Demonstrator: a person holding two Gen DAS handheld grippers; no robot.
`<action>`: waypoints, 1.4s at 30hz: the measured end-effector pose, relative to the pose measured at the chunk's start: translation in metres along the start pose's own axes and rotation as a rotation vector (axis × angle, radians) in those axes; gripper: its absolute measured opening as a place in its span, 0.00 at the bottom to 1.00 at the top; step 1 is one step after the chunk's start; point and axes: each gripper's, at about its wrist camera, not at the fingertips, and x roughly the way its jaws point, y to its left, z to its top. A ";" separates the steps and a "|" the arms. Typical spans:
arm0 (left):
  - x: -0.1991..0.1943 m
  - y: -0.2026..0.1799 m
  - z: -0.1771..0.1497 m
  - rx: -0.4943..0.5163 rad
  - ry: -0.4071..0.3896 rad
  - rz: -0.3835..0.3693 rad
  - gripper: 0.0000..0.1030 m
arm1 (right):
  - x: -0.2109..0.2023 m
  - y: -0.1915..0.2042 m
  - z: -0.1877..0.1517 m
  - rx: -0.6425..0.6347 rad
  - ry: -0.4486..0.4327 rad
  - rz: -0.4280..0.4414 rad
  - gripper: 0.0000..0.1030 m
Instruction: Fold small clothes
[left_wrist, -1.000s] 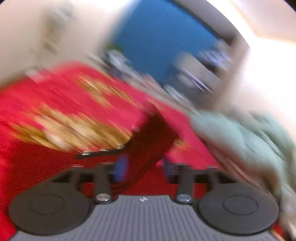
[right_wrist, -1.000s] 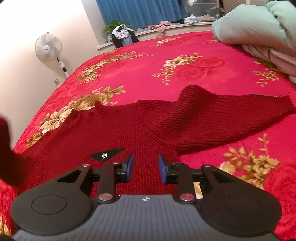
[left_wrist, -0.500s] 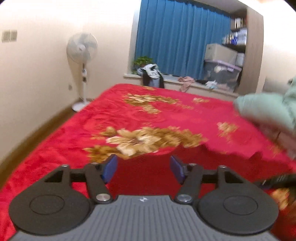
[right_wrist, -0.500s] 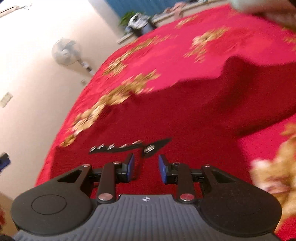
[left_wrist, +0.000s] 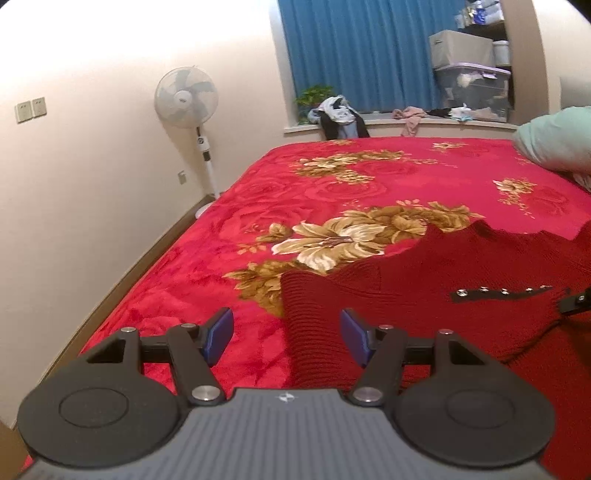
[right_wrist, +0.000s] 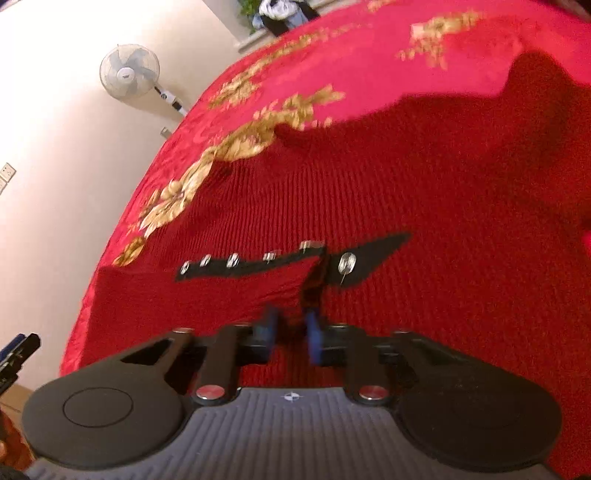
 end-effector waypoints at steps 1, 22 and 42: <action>0.002 0.002 0.000 -0.011 0.004 0.001 0.68 | -0.003 -0.001 0.002 0.005 -0.010 0.007 0.05; 0.021 -0.017 -0.002 -0.061 0.117 -0.142 0.67 | -0.082 -0.056 0.066 -0.020 -0.347 -0.325 0.05; 0.024 -0.024 0.000 -0.041 0.132 -0.164 0.68 | -0.123 -0.158 0.106 0.204 -0.340 -0.320 0.06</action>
